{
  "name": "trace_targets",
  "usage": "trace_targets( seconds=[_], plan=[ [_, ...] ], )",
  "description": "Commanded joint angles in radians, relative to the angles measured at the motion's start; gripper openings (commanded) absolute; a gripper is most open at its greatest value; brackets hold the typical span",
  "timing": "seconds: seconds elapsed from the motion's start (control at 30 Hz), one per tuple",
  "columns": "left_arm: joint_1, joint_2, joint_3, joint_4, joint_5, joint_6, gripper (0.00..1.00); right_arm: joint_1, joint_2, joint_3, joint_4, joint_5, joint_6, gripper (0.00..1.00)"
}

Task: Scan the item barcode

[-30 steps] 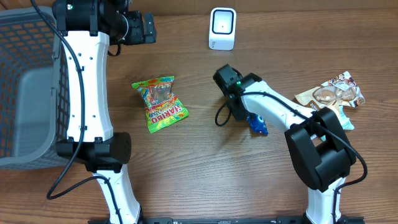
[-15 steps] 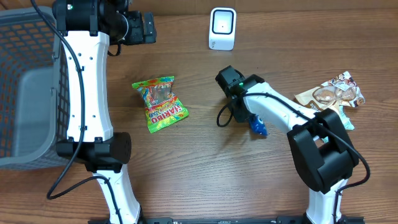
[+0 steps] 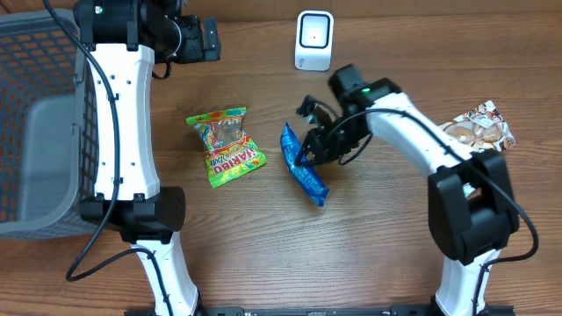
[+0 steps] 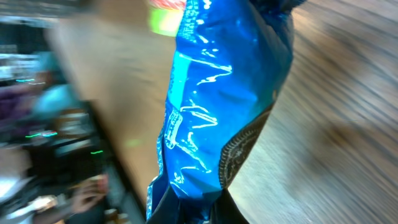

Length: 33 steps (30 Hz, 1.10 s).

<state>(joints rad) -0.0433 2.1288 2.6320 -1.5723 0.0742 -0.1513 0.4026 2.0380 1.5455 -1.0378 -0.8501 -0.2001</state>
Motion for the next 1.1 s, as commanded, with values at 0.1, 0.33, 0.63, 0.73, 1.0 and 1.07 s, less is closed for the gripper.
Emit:
trace_targets(
  seconds=[0.1, 0.33, 0.63, 0.73, 1.0, 1.07],
  plan=[
    [0.003, 0.01, 0.005, 0.002, -0.003, -0.003, 1.0, -0.093, 0.108, -0.059, 0.013, -0.265, -0.088, 0.22],
    [0.004, 0.01, 0.005, 0.002, -0.003, -0.003, 0.99, -0.114, 0.145, -0.058, 0.0, 0.053, 0.081, 0.63],
    [0.003, 0.01, 0.005, 0.002, -0.003, -0.003, 1.0, -0.093, 0.094, 0.068, -0.054, 0.293, 0.149, 0.51],
    [0.003, 0.01, 0.005, 0.002, -0.003, -0.003, 1.0, -0.042, 0.042, 0.144, -0.104, 0.416, 0.149, 0.51],
    [0.003, 0.01, 0.005, 0.002, -0.003, -0.003, 1.0, 0.214, -0.022, 0.148, -0.16, 0.723, 0.238, 0.49],
    [0.004, 0.01, 0.006, 0.002, -0.003, -0.003, 1.0, 0.282, -0.022, 0.126, -0.157, 0.814, 0.277, 0.48]
  ],
)
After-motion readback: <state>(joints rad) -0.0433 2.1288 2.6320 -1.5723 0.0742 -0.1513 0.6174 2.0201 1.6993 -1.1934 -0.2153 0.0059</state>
